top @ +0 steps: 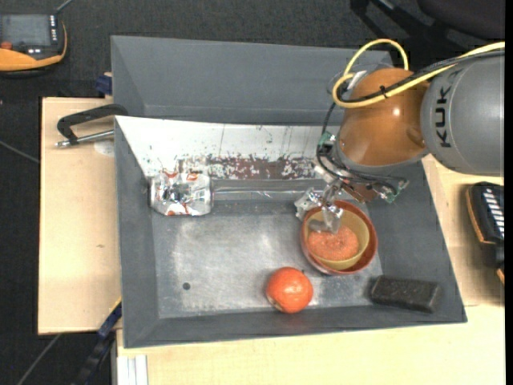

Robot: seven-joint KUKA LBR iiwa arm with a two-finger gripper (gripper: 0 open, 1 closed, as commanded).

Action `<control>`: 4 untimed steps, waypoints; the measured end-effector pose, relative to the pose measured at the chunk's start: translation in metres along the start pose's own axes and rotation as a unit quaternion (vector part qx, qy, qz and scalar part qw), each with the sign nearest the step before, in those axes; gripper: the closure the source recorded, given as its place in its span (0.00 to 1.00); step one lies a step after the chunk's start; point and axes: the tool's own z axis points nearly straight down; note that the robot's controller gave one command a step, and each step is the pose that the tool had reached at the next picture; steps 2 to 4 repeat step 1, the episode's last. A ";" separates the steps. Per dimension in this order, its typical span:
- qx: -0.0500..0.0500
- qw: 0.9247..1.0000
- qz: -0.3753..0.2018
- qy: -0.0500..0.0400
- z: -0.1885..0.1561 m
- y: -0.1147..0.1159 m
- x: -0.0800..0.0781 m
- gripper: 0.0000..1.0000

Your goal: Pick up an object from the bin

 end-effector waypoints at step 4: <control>0.004 1.000 0.011 -0.004 -0.110 0.013 0.035 1.00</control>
Offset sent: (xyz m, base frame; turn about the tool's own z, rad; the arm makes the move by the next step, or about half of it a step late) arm -0.0375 -0.0199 0.1040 0.0182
